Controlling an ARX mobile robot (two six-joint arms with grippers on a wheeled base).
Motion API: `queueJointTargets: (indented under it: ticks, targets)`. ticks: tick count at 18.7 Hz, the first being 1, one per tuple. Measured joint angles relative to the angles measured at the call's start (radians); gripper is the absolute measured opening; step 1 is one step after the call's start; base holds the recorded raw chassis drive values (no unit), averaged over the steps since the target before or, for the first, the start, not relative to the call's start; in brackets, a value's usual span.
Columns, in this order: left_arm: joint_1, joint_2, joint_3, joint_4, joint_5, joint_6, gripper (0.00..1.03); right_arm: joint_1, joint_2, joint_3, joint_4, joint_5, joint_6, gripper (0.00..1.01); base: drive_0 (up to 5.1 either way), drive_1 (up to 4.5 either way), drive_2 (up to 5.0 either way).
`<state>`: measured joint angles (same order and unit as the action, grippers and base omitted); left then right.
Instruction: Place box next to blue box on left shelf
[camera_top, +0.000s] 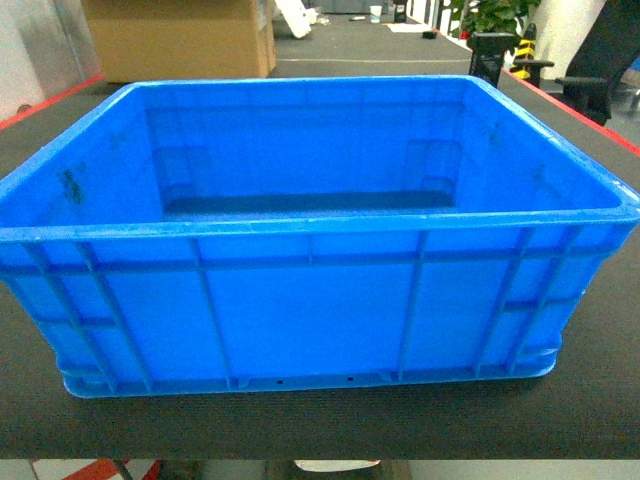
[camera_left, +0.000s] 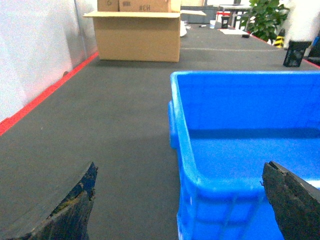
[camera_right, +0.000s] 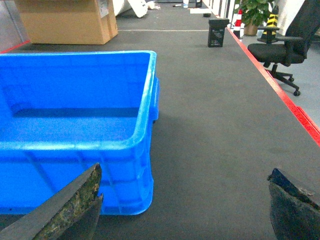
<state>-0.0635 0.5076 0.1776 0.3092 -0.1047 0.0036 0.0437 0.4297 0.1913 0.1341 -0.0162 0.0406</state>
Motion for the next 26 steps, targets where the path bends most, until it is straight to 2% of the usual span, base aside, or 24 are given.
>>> queueJointTargets:
  ticks: [1,2,3,5,6,7,9,10,12,14,17,19,22,26]
  targets:
    - [0.008,0.145,0.098,0.052,0.036,0.005,0.98,-0.01,0.124,0.092,0.007,-0.007,-0.01,0.98,0.0,0.0,0.0]
    - [0.006,0.281,0.202,0.027,0.086,0.006,0.98,-0.011,0.254,0.193,-0.022,-0.013,-0.023,0.98,0.0,0.0,0.0]
    - [0.002,0.452,0.335,-0.045,0.111,0.013,0.98,-0.011,0.43,0.342,-0.116,-0.029,-0.038,0.98,0.0,0.0,0.0]
    - [0.008,0.673,0.569,-0.234,0.084,0.013,0.98,-0.011,0.706,0.605,-0.294,-0.066,-0.064,0.98,0.0,0.0,0.0]
    - [0.02,0.752,0.69,-0.34,0.103,0.008,0.98,-0.003,0.815,0.733,-0.389,-0.083,-0.079,0.98,0.0,0.0,0.0]
    - [0.026,0.843,0.834,-0.475,0.095,0.0,0.98,0.005,0.933,0.886,-0.505,-0.097,-0.1,0.98,0.0,0.0,0.0]
    - [0.027,1.001,1.061,-0.733,0.1,-0.038,0.98,0.025,1.111,1.117,-0.679,-0.077,-0.128,0.98,0.0,0.0,0.0]
    - [0.024,1.085,1.162,-0.842,0.078,-0.042,0.98,0.036,1.2,1.228,-0.763,-0.061,-0.13,0.98,0.0,0.0,0.0]
    - [0.013,1.188,1.273,-0.916,0.04,-0.051,0.98,0.057,1.313,1.364,-0.854,-0.02,-0.131,0.98,0.0,0.0,0.0]
    - [-0.001,1.242,1.314,-0.941,0.026,-0.063,0.98,0.069,1.368,1.418,-0.89,0.026,-0.132,0.98,0.0,0.0,0.0]
    - [-0.026,1.264,1.315,-0.942,0.025,-0.073,0.98,0.088,1.405,1.415,-0.864,0.019,-0.091,0.98,0.0,0.0,0.0]
    - [-0.025,1.271,1.307,-0.933,0.021,-0.08,0.98,0.103,1.419,1.387,-0.841,0.026,-0.074,0.98,0.0,0.0,0.0]
    - [-0.024,1.286,1.206,-0.874,0.008,-0.106,0.98,0.14,1.466,1.295,-0.757,0.05,-0.026,0.98,0.0,0.0,0.0]
    - [-0.024,1.287,1.18,-0.862,-0.001,-0.108,0.97,0.138,1.467,1.268,-0.716,0.055,-0.013,0.98,0.0,0.0,0.0]
